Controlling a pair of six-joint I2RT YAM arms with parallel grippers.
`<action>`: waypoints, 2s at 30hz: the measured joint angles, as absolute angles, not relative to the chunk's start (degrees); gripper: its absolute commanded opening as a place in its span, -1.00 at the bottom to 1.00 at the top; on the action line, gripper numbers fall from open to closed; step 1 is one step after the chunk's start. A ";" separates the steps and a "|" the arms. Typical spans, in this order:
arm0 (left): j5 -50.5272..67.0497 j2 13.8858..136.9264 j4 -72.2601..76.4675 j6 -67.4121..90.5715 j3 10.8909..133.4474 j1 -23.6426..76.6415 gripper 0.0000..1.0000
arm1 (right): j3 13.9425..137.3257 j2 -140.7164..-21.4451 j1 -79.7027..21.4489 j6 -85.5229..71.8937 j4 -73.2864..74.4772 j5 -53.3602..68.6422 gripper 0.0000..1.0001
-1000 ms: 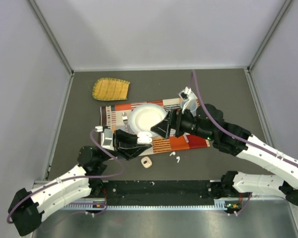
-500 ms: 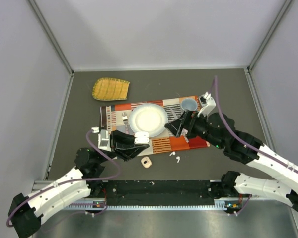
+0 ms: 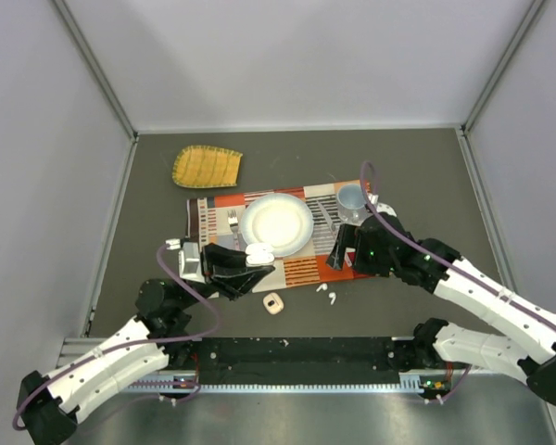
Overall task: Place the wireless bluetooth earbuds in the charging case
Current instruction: Pick up the right earbud from the center of the board.
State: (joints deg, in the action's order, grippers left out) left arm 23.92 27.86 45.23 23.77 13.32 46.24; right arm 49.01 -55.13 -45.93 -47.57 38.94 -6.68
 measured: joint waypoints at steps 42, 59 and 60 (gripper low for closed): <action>15.29 21.45 44.97 23.79 7.88 46.24 -1.00 | 45.76 -72.79 -59.72 -65.14 46.74 -22.81 0.12; 16.86 21.15 42.81 20.82 7.86 46.24 -1.00 | 45.76 -79.75 -60.27 -62.76 39.66 -18.72 0.00; 16.86 21.15 42.78 20.80 7.88 46.24 -1.00 | 45.76 -80.05 -60.27 -62.61 39.40 -18.68 0.00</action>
